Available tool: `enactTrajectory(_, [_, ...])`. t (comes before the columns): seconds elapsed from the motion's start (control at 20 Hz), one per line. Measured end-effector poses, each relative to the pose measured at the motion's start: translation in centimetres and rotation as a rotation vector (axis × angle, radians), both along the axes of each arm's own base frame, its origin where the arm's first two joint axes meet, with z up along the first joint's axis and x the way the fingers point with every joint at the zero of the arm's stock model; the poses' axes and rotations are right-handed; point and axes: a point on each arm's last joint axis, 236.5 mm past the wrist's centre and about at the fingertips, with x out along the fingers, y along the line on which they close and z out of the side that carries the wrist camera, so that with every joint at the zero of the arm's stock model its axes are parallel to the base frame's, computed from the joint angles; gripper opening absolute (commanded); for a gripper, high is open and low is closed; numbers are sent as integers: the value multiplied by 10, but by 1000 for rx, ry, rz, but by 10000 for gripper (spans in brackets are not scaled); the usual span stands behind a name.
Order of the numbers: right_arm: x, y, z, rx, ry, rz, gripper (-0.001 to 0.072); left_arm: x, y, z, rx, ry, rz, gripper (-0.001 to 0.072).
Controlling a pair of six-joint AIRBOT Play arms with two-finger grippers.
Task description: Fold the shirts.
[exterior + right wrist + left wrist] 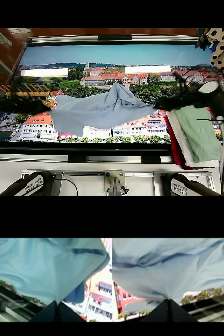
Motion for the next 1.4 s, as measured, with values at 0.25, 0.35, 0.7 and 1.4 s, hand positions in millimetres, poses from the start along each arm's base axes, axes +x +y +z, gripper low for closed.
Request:
enactTrajectory(0.25, [29, -10, 219, -57, -655, -117, 74, 10, 13, 270, 175, -766, 131, 29])
enactTrajectory(0.35, [13, -14, 300, -57, -877, -181, 74, -25, 12, 368, 195, -1046, 214, 28])
enactTrajectory(0.7, [-87, -17, 447, -87, -1293, -278, 74, -139, -8, 492, 186, -1452, 305, 29])
enactTrajectory(1.4, [-124, -51, 346, -343, -833, -274, 74, -114, 3, 365, 374, -1003, 185, 29])
